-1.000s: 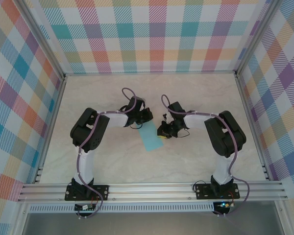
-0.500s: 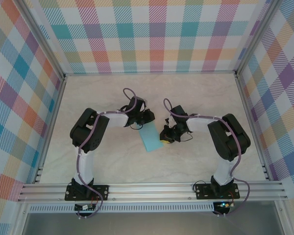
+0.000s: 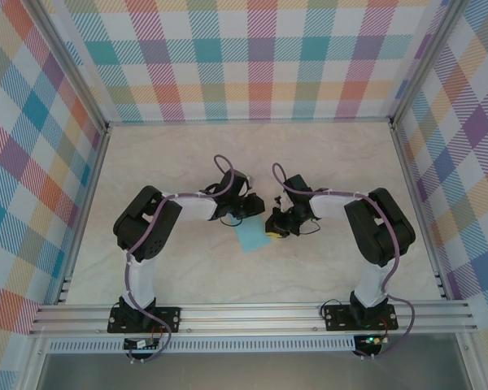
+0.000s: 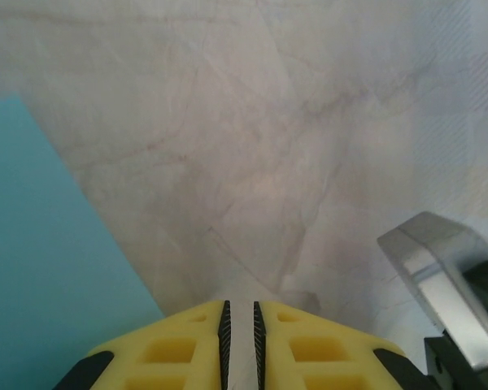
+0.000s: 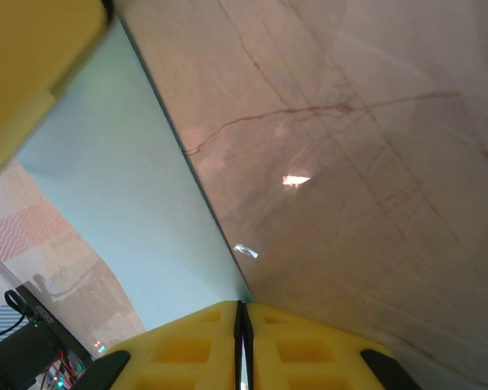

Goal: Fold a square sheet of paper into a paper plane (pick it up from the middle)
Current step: First fold in half a square sheet of paper at the center of the table.

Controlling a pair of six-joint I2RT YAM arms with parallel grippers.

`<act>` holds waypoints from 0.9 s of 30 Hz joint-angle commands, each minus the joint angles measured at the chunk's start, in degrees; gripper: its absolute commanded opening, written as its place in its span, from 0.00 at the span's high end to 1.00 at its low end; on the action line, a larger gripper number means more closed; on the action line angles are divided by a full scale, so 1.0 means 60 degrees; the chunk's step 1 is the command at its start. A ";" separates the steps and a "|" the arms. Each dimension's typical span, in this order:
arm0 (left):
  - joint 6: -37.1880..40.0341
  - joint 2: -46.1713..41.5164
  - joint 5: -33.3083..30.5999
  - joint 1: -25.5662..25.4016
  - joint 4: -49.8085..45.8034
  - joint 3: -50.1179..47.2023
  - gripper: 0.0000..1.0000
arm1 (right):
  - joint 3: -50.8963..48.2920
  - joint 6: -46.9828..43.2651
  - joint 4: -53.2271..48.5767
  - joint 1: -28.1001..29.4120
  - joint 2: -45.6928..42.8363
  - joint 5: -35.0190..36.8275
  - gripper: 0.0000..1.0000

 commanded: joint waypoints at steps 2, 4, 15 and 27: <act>0.0121 -0.0071 -0.0459 -0.0118 -0.0529 -0.0124 0.84 | -0.0112 0.0016 -0.0523 0.0110 0.0592 0.0397 0.88; 0.0204 -0.0028 -0.0856 -0.0118 -0.0843 -0.0057 0.85 | -0.0142 0.0014 -0.0549 0.0108 0.0596 0.0421 0.88; 0.0364 0.0575 -0.1439 0.0451 -0.0794 0.0255 0.89 | -0.0567 -0.0128 -0.0651 0.0108 0.0632 0.0613 0.88; 0.0918 0.0851 -0.1105 0.1293 -0.0755 0.0664 0.89 | -0.0953 -0.0354 -0.0889 0.0123 0.0829 0.1008 0.88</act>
